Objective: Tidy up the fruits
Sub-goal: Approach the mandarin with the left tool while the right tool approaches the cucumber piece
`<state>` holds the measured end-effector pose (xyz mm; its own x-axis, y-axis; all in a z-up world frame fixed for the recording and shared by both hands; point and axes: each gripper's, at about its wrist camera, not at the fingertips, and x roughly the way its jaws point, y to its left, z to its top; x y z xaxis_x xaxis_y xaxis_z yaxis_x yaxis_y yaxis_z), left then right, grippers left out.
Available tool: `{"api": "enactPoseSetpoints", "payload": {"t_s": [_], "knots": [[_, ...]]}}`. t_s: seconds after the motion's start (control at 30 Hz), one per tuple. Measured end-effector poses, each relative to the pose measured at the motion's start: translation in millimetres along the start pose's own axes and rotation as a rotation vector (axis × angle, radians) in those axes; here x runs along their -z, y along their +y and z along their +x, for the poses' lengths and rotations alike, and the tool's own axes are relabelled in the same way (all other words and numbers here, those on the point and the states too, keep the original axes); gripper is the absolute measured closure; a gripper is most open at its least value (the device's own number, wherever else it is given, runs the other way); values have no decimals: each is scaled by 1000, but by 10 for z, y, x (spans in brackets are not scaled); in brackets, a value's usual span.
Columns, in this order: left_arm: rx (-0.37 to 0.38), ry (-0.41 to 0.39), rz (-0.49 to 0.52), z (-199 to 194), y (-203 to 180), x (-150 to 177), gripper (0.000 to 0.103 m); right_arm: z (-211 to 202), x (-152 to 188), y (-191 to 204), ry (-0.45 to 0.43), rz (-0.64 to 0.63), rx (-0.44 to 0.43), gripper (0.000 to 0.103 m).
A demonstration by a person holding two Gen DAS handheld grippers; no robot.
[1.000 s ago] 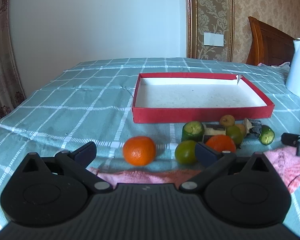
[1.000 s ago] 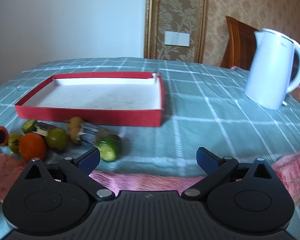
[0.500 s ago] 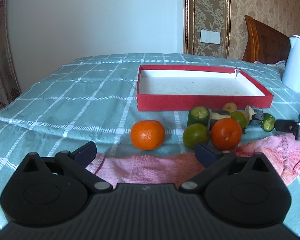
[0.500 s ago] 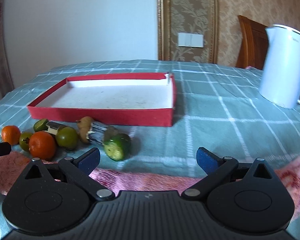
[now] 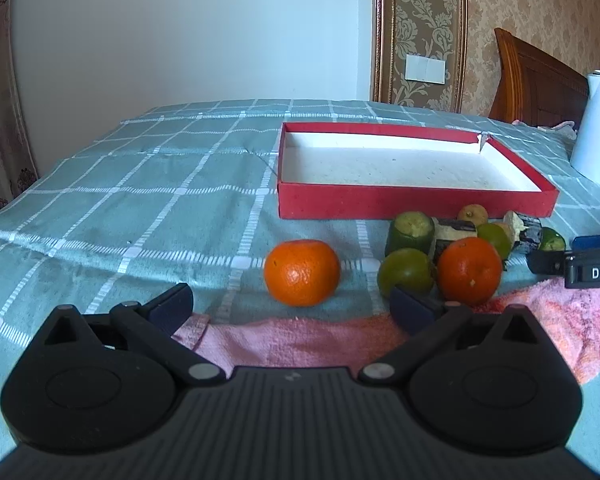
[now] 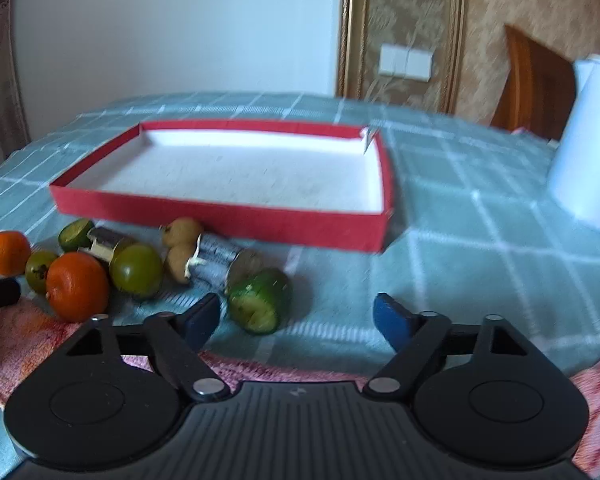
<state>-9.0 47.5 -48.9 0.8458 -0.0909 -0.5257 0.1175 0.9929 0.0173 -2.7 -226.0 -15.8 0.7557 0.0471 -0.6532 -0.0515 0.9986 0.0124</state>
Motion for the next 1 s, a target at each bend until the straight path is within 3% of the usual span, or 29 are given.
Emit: {"api": "enactPoseSetpoints", "payload": {"t_s": [0.3,0.77,0.97,1.0], "knots": [[0,22,-14,134,51,-60,0,49,-32,54,-8,-1,10,28],[-6,33,-12,248,143,-84,0,32,-17,89,-20,-12,23,28],[-9,38,1,311,89,-118,19,37,-20,70,-20,2,20,28],[-8,31,8,304,77,-117,27,38,-20,69,-20,5,21,28]]}}
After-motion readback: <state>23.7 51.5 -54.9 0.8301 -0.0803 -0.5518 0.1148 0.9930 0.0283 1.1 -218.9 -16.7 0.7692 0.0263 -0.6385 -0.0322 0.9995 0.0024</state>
